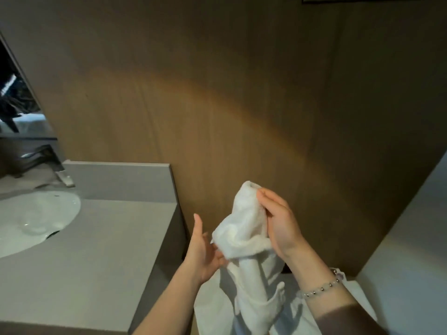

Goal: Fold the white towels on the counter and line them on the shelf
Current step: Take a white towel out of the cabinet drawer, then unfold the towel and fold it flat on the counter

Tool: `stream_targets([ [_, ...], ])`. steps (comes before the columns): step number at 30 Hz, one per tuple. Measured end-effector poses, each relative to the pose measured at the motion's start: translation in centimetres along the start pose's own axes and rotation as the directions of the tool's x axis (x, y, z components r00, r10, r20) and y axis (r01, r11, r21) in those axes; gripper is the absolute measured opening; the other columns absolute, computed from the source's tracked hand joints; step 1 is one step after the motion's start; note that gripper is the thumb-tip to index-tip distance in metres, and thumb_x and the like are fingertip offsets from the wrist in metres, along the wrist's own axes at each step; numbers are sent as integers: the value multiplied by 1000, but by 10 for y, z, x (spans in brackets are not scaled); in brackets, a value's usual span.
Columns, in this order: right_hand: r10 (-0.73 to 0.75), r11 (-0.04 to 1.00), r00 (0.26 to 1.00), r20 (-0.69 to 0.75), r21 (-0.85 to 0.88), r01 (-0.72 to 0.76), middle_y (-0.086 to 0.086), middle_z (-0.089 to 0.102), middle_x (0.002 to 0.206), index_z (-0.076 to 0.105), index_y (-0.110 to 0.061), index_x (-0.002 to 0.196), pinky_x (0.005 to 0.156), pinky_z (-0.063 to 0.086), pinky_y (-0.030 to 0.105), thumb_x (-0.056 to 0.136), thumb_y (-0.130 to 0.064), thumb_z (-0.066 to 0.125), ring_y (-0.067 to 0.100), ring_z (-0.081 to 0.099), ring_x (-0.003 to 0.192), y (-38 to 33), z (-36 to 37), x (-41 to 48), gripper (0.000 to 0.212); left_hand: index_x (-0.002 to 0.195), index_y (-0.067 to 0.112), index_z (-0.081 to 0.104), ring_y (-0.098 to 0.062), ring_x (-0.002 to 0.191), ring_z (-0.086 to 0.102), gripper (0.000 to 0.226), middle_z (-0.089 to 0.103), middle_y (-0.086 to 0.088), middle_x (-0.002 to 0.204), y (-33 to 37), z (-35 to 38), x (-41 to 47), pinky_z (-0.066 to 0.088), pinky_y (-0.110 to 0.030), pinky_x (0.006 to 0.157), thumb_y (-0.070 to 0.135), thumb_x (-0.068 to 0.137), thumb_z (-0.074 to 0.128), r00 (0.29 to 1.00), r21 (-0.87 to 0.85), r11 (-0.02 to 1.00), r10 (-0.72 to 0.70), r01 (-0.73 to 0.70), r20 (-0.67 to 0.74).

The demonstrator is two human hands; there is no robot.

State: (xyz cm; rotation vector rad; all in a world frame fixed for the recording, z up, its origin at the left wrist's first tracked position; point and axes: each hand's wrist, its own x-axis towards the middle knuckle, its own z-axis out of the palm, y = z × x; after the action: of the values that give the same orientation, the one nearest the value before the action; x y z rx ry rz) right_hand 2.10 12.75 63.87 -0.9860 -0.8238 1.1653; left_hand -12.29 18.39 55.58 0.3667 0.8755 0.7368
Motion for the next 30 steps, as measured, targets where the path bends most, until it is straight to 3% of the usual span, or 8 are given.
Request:
stream_targets([
  [3, 99, 994, 993, 64, 39, -102, 9, 68, 87, 68, -12, 91, 75, 50, 31, 87, -21, 53, 22, 62, 88, 12, 0, -17, 18, 147, 16, 23, -35, 116, 54, 91, 44, -19, 140, 11, 35, -24, 44, -48, 97, 67, 78, 54, 995, 58, 997, 47, -52, 92],
  [5, 154, 988, 986, 67, 6, -155, 12, 69, 92, 72, -13, 89, 85, 48, 39, 83, -24, 59, 27, 62, 95, 24, 0, -26, 17, 113, 9, 57, -24, 96, 59, 40, 59, -13, 107, 6, 51, -33, 47, -34, 90, 43, 94, 48, 985, 267, 951, 133, -158, 109],
  [7, 176, 984, 981, 84, -13, -176, 11, 70, 93, 75, -15, 83, 90, 47, 38, 85, -21, 57, 25, 63, 98, 31, 1, -34, 18, 85, 13, 54, -16, 75, 54, 23, 56, -5, 84, 2, 53, -37, 46, -26, 69, 19, 101, 38, 978, 417, 885, 186, -209, 95],
  [10, 134, 990, 978, 157, -54, -127, -2, 68, 79, 71, -19, 66, 84, 44, 28, 81, -20, 61, 12, 60, 86, 33, 5, -44, 18, 87, 11, 58, -17, 70, 57, 8, 58, -7, 80, 4, 44, -46, 48, -29, 65, 9, 92, 53, 980, 453, 869, 177, -200, 92],
  [14, 27, 985, 992, 121, -172, -5, 3, 60, 84, 58, -13, 83, 79, 44, 28, 85, -27, 60, 16, 56, 85, 31, 7, -43, 14, 105, 12, 67, -19, 79, 68, 28, 71, -8, 91, 8, 38, -52, 53, -27, 66, 10, 78, 73, 903, 597, 712, 426, -369, 50],
  [19, 93, 985, 987, -132, -135, -111, -1, 55, 111, 45, -23, 123, 69, 48, 27, 94, -29, 51, 13, 56, 95, 22, 7, -19, 30, 98, 28, 70, -9, 89, 68, 27, 73, 9, 93, 16, 24, -79, 54, -24, 79, 6, 84, 66, 701, 728, 320, 648, -606, 298],
  [25, 133, 990, 977, 167, -77, -122, -1, 64, 116, 61, -26, 115, 91, 51, 36, 74, -52, 52, 17, 60, 107, 26, 33, -24, 49, 94, 21, 72, -6, 85, 66, 23, 73, 7, 89, 17, 6, -101, 50, -21, 79, 10, 75, 65, 675, 692, 326, 668, -644, 313],
  [30, -95, 990, 988, 123, -89, 107, 0, 71, 85, 68, -16, 86, 71, 54, 20, 88, -8, 60, 9, 66, 79, 30, 71, -21, 12, 96, 14, 72, -9, 85, 65, 25, 74, 0, 91, 33, -11, -114, 49, -22, 77, 12, 72, 67, 669, 674, 348, 682, -651, 295],
])
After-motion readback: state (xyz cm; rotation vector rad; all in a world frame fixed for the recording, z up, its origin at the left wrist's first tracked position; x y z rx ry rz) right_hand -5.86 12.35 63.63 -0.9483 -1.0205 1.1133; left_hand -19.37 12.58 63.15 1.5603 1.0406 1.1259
